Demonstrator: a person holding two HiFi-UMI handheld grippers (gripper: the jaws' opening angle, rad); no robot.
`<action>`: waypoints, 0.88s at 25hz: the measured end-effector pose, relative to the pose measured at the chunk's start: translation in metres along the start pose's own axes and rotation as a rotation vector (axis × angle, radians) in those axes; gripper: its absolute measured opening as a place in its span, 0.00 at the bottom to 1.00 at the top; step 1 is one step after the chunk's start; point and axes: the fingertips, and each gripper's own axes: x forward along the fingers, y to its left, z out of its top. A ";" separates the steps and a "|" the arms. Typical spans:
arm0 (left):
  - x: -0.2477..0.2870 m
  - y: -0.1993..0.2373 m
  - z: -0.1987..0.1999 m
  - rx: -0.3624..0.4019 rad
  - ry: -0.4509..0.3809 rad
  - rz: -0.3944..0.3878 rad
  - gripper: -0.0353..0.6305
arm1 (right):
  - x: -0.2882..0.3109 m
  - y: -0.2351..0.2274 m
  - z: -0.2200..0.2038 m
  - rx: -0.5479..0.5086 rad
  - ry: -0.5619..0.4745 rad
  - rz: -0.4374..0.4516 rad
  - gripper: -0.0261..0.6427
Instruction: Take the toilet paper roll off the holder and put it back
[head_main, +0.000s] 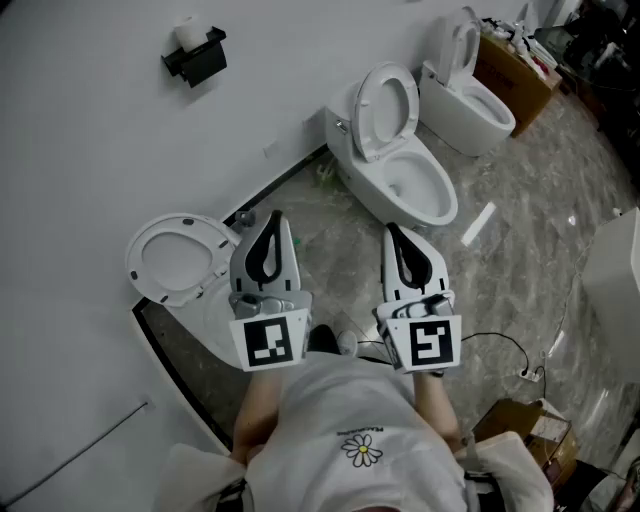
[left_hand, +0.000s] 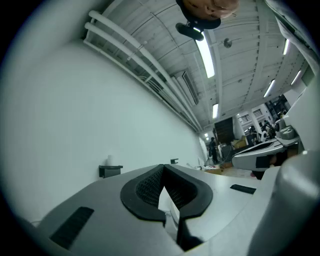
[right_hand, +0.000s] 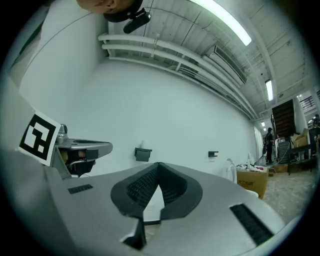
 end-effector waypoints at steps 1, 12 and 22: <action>0.000 0.000 0.000 0.002 0.002 0.001 0.08 | 0.000 0.000 -0.001 0.004 0.001 0.006 0.05; 0.007 -0.002 -0.001 0.003 0.007 0.002 0.08 | 0.004 0.000 -0.008 0.015 0.018 0.044 0.05; 0.011 0.003 0.001 -0.010 0.006 0.026 0.08 | 0.019 0.019 -0.011 -0.019 -0.004 0.148 0.05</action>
